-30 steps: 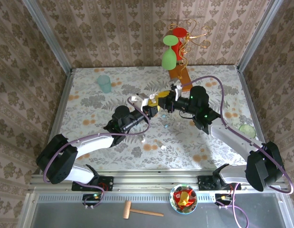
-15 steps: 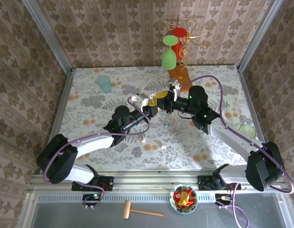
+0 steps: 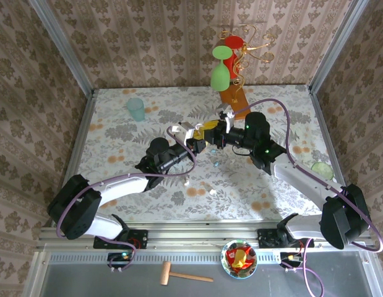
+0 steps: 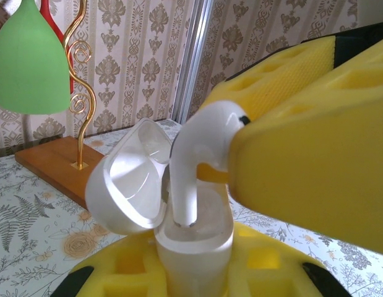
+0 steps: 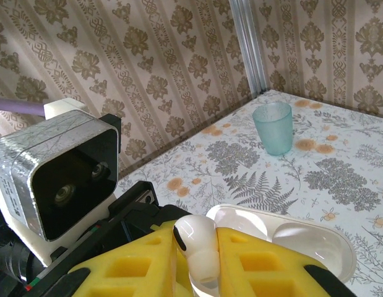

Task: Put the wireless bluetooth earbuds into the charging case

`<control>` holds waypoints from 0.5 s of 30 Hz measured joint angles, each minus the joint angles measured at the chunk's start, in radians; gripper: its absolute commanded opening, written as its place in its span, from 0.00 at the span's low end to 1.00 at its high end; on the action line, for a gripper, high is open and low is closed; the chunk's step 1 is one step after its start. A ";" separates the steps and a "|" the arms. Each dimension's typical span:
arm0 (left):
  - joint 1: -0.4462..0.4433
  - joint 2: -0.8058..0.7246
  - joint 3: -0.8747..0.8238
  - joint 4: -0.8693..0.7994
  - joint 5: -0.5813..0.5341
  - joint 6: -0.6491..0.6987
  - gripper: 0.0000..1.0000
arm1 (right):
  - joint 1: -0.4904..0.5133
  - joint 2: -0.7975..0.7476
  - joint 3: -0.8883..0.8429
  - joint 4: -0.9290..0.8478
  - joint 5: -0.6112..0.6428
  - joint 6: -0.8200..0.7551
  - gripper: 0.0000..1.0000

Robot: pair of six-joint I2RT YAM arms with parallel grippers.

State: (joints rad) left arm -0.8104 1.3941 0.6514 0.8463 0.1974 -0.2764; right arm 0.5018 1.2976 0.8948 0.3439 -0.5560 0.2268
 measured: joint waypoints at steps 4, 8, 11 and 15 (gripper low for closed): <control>0.000 0.000 0.000 -0.010 0.000 0.002 0.00 | 0.001 0.000 -0.002 -0.013 0.001 -0.018 0.21; -0.001 0.000 0.000 -0.027 0.002 0.010 0.00 | 0.003 -0.003 -0.004 -0.037 0.002 -0.039 0.21; -0.001 0.000 0.000 -0.041 0.008 0.013 0.00 | 0.005 -0.008 -0.006 -0.063 0.006 -0.057 0.21; -0.001 0.000 0.000 -0.051 0.009 0.016 0.00 | 0.010 -0.020 -0.008 -0.100 0.014 -0.080 0.21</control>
State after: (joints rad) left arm -0.8112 1.3941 0.6514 0.7956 0.2062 -0.2600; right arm 0.5114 1.2774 0.8864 0.2436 -0.5423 0.1471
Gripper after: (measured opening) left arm 0.169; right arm 0.215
